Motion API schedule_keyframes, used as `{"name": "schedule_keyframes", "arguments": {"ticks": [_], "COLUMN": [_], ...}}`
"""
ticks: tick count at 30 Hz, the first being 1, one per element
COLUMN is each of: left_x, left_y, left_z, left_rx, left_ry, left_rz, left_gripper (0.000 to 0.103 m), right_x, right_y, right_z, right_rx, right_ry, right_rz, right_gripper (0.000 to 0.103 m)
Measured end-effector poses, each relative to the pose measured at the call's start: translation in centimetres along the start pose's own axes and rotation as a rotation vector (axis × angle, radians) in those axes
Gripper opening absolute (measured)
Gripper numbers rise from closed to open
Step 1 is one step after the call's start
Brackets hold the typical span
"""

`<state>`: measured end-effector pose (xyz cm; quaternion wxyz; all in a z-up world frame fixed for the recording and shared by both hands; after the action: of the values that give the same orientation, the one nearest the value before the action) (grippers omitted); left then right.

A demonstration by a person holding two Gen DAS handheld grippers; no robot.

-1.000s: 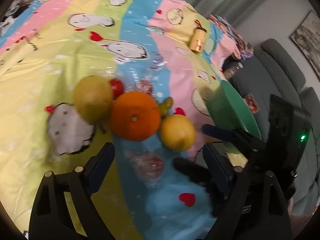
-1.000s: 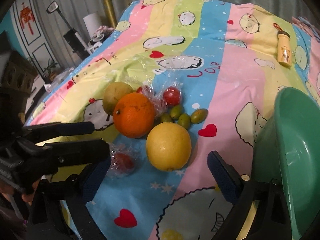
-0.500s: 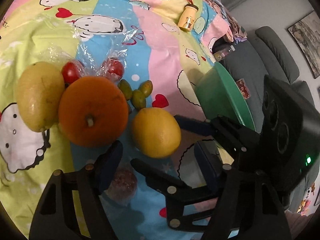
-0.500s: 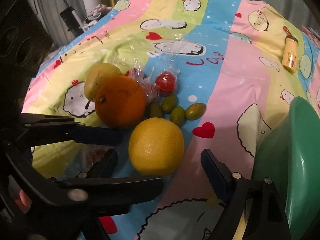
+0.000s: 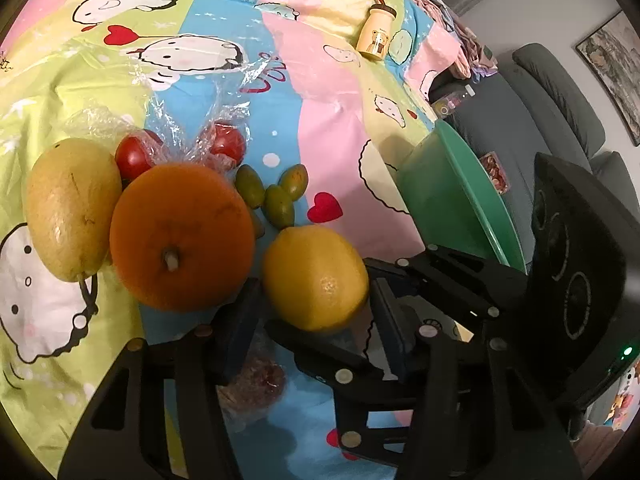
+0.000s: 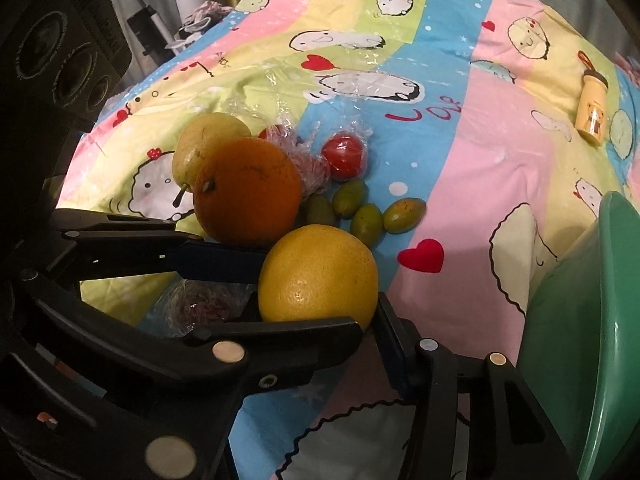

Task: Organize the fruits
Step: 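Close the left tool's fingers around the yellow lemon, then carry the lemon over the green bowl and open the left tool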

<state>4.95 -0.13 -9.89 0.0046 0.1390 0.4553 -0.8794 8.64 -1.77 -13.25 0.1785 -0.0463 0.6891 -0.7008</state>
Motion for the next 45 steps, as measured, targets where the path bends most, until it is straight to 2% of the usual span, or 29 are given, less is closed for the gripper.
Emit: {"name": "schedule_keyframes", "arguments": {"ticks": [13, 20, 33, 39, 45], "left_x": [1.8, 0.9, -2.6, -4.3, -4.9], "left_y": [-2.1, -3.1, -1.3, 0.9, 3.4], "left_z": [2.8, 5.7, 12.8, 15.3, 16.1], "left_rx": [-0.075, -0.098, -0.082, -0.064, -0.07], "left_ry": [0.071, 0.138, 0.323, 0.374, 0.379], "left_rz": [0.058, 0.095, 0.099, 0.057, -0.004], "left_gripper": [0.054, 0.054, 0.054, 0.054, 0.054], "right_x": [1.5, 2.0, 4.7, 5.8, 6.9], "right_y": [-3.2, -5.9, -10.5, -11.0, -9.9], "right_z": [-1.0, -0.4, 5.4, 8.7, 10.7], "right_rx": [-0.007, 0.02, 0.089, 0.112, 0.081], "right_ry": [0.002, 0.02, 0.172, 0.249, 0.303], "right_rz": [0.089, 0.163, 0.294, 0.301, 0.275], "right_gripper": [0.055, 0.055, 0.055, 0.055, 0.055]}}
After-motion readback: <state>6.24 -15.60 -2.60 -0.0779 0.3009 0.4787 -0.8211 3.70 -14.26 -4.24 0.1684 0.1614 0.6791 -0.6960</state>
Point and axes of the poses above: each gripper's, at about its wrist camera, not at the fingertips, and y roughly the way its jaws point, z to its right, x to its underside, the point moved 1 cm from there along y, roughly the way its jaws point, and after that the axes turned 14 degrees about -z, right-handed, at the moved point
